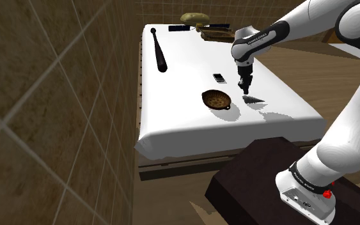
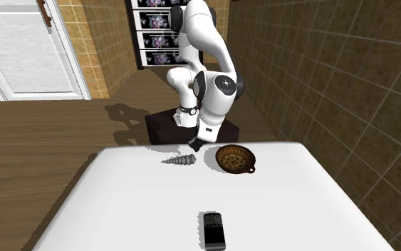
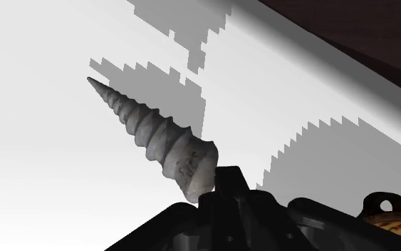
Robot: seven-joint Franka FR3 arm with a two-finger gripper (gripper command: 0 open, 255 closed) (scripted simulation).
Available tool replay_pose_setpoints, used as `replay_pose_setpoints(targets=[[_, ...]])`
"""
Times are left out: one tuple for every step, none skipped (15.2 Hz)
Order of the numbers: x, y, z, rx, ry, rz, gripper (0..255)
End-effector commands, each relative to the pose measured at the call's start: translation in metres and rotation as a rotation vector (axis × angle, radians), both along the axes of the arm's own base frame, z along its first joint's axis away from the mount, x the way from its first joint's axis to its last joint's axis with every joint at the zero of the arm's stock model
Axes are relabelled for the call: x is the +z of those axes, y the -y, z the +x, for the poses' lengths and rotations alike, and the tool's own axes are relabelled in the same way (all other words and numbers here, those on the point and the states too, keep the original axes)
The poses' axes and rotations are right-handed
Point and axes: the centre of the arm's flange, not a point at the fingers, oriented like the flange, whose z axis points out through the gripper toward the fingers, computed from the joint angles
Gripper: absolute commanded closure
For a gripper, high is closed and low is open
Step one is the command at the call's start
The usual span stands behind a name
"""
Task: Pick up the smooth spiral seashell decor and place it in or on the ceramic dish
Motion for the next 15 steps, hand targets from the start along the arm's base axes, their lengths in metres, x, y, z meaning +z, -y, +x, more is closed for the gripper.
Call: replay_pose_setpoints(targets=[[0.0, 0.0, 0.0, 0.0, 0.0, 0.0, 255], [0.0, 0.0, 0.0, 0.0, 0.0, 0.0, 0], [-0.002, 0.003, -0.017, 0.099, 0.038, 0.002, 0], [-0.005, 0.008, -0.033, 0.198, 0.076, 0.005, 0], [-0.009, 0.014, -0.048, 0.297, 0.114, 0.007, 0], [-0.013, 0.022, -0.063, 0.396, 0.152, 0.009, 0], [-0.018, 0.031, -0.077, 0.495, 0.19, 0.011, 0], [-0.023, 0.041, -0.089, 0.59, 0.226, 0.014, 0], [-0.028, 0.042, -0.089, 0.59, 0.226, 0.014, 0], [-0.033, 0.044, -0.089, 0.59, 0.226, 0.014, 0], [-0.038, 0.045, -0.089, 0.59, 0.226, 0.014, 0], [-0.043, 0.046, -0.09, 0.59, 0.226, 0.014, 0], [-0.049, 0.047, -0.09, 0.59, 0.226, 0.014, 0], [-0.054, 0.048, -0.09, 0.59, 0.226, 0.014, 0], [-0.059, 0.049, -0.09, 0.59, 0.226, 0.014, 0]])
